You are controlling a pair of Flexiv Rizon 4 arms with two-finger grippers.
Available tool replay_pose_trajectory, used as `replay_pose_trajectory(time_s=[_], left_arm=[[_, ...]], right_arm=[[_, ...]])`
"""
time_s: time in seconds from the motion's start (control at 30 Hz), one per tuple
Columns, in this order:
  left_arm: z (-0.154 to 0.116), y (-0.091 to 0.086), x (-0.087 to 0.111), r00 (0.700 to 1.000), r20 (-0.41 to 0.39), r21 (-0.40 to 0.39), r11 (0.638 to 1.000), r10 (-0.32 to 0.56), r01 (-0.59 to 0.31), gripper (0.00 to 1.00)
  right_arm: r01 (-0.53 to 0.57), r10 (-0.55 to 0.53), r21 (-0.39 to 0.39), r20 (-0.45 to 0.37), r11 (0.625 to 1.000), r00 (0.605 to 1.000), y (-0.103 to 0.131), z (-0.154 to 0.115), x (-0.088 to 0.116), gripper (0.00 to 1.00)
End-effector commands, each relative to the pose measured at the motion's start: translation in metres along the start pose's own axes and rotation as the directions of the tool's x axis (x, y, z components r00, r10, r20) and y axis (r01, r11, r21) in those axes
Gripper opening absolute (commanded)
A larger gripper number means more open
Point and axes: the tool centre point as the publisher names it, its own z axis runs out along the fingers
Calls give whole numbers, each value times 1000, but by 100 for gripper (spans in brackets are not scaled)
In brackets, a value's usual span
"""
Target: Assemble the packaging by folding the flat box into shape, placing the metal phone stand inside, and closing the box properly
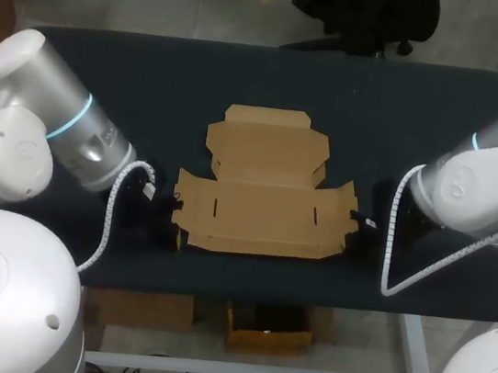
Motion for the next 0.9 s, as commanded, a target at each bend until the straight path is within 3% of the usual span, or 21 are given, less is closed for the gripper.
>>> replay_pose_trajectory(time_s=[0.03, 0.9], left_arm=[[2, 3, 1, 1000, 1, 7, 1000, -3, 3, 0], [9, -1, 12, 1000, 0, -4, 1000, -3, 3, 0]], right_arm=[[4, -4, -2, -12, 1000, 1000, -1, -1, -2, 0], [10, -10, -22, -15, 1000, 1000, 3, 0, 6, 0]])
